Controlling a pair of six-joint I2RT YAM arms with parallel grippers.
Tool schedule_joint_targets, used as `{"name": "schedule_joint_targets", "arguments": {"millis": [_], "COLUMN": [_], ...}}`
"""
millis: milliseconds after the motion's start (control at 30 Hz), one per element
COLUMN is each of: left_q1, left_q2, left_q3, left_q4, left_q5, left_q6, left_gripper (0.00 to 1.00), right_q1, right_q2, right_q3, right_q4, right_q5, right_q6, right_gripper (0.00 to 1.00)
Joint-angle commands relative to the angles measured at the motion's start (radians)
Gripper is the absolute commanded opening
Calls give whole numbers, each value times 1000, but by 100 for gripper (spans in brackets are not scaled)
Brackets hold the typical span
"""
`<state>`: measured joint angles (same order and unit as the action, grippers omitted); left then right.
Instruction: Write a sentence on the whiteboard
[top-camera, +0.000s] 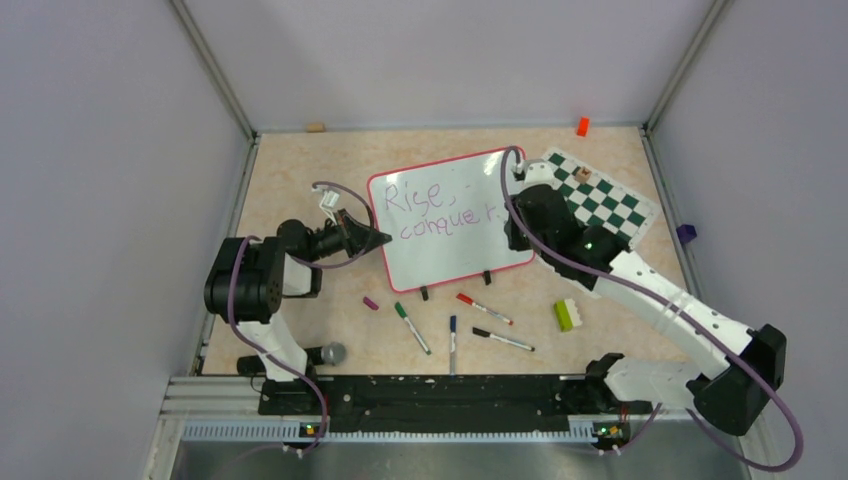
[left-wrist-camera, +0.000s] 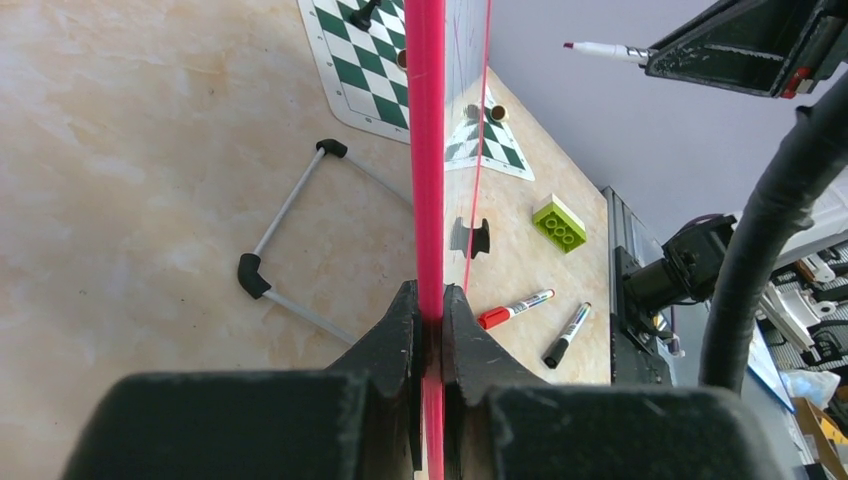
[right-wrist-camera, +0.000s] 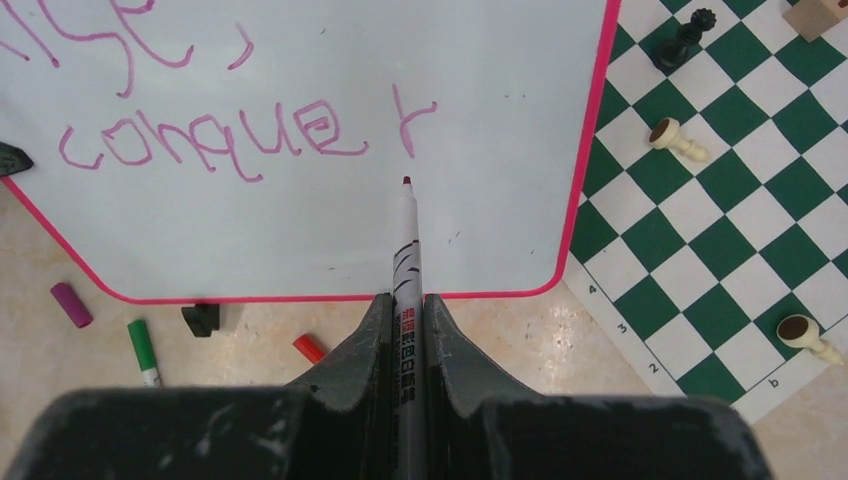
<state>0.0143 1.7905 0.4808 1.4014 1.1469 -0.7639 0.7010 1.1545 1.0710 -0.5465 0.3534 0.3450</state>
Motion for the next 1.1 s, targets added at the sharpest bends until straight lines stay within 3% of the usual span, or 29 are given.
{"name": "schedule_joint_targets", "arguments": {"millis": [0,100,367,767,1067], "left_q1": [14,13,15,7,-4], "left_q2": [49,83,44,-76,-15], "left_q3": [32,38,5,-19,74], "left_q4": [129,218,185,-127,-146], "left_q5": [10,32,-2,-131,-83], "left_q6": [10,-66,-13,212,187], "left_gripper": [0,0,0,0,0], "right_q1": [100,191,305,330,330], "right_q2": [-14,-14,25,-4,-23], "right_q3": [-20,-36,-61,-94,-87], "right_q4": [13,33,60,107,120], "right_q5": [102,186,267,275,272], "right_q6": [41,90,153,136,117], "right_gripper": [0,0,0,0,0]}}
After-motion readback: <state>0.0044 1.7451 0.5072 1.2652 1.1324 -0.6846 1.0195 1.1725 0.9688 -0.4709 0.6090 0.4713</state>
